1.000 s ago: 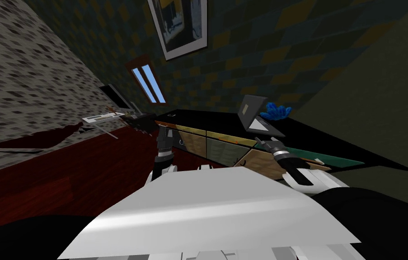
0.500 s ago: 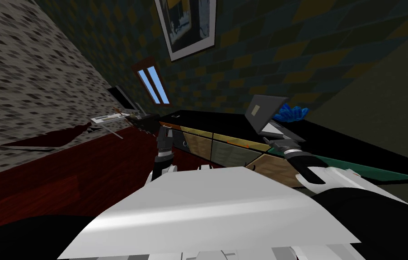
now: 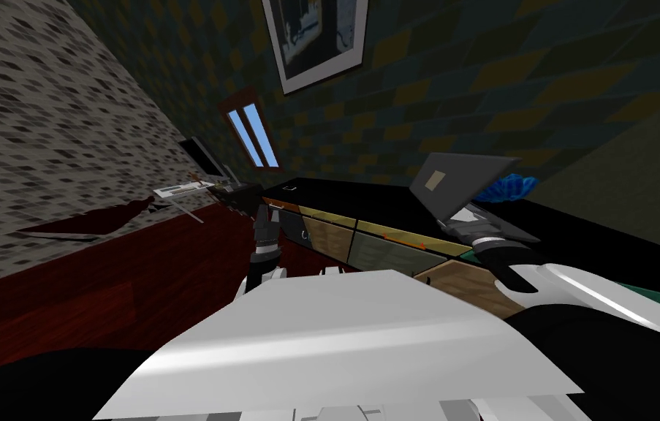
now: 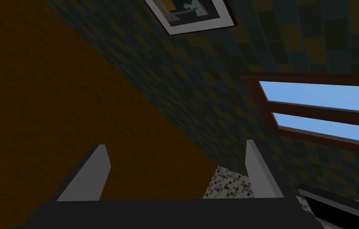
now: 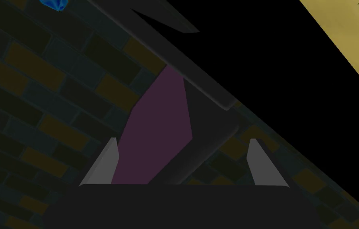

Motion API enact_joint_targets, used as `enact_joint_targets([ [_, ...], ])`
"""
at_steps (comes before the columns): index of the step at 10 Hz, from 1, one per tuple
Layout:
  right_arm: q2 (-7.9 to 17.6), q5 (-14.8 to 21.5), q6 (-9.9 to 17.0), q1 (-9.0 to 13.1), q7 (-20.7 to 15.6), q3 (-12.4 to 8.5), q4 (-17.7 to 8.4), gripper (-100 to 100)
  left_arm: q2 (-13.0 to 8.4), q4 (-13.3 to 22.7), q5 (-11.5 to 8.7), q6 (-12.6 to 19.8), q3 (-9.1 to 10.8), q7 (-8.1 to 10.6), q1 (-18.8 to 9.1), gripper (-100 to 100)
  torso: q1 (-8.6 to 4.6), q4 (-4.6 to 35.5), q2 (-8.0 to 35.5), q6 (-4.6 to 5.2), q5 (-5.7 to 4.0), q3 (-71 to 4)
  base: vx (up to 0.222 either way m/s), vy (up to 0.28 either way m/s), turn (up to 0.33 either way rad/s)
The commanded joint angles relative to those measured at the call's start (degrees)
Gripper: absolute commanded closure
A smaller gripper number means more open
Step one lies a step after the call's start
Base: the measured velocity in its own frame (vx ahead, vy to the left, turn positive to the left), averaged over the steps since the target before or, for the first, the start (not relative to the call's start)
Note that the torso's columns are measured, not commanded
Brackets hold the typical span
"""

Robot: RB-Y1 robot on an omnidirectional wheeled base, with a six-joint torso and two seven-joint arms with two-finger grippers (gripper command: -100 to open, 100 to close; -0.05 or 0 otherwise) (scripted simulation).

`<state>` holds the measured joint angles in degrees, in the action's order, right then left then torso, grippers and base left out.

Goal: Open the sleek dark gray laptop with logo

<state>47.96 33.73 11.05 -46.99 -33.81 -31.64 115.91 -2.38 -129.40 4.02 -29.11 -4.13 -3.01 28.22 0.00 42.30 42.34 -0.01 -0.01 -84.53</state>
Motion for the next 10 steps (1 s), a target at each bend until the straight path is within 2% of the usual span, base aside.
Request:
enact_joint_targets([
  [1,2.6,1.0,1.6,-1.0,-1.0,-1.3,-0.4,-100,0.0,0.0,0.0,0.0,0.00,0.00,0.0,0,0.00,0.0,0.0,0.02,0.02,0.0,0.055,0.074,0.018],
  [2,1.8,0.9,1.1,-0.9,-0.8,-1.1,-0.2,-100,0.0,0.0,0.0,0.0,0.00,0.00,0.0,0,-0.09,0.0,0.0,0.02,-0.01,0.0,0.025,0.031,0.002],
  [3,3.0,0.2,1.7,-1.8,-0.5,-2.0,0.1,-100,0.0,0.0,0.0,0.0,0.01,0.00,0.0,0,-0.20,0.0,0.1,0.02,-0.05,0.0,0.077,-0.017,0.004],
  [4,2.5,0.5,1.3,-1.4,-0.7,-1.7,-0.2,-100,0.0,0.0,0.0,0.0,0.01,0.00,0.0,0,-0.27,0.0,-0.1,0.01,-0.06,-0.1,0.048,-0.014,0.004],
  [5,2.6,0.4,1.4,-1.5,-0.6,-1.8,-0.2,100,0.0,0.0,0.0,0.0,0.01,0.00,0.0,0,-0.13,0.0,-0.1,0.00,-0.04,-0.1,0.007,-0.004,-0.004],
  [6,3.0,2.7,1.8,1.4,2.2,1.0,-3.1,100,0.0,0.0,0.0,0.0,0.01,0.00,0.0,0,0.02,0.0,0.0,-0.03,-0.02,0.0,-0.161,-0.086,0.208],
  [7,3.0,2.7,1.8,3.1,3.1,2.4,-4.3,100,0.0,0.0,0.0,0.0,0.01,0.00,0.0,0,-0.29,-0.2,0.1,-0.31,-0.21,0.1,-0.248,-0.082,0.201],
  [9,3.0,2.7,1.8,8.1,3.1,3.2,-7.3,100,0.0,0.0,0.0,0.0,0.01,0.00,0.0,0,-0.30,-0.3,-0.2,0.41,-0.47,0.0,-0.075,-0.002,0.015],
  [10,3.0,2.7,1.8,8.2,3.1,3.2,-8.7,100,0.0,0.0,0.0,0.0,0.01,0.00,0.0,0,-0.29,-0.2,-0.4,0.38,-0.26,-0.2,0.024,0.032,-0.030],
])
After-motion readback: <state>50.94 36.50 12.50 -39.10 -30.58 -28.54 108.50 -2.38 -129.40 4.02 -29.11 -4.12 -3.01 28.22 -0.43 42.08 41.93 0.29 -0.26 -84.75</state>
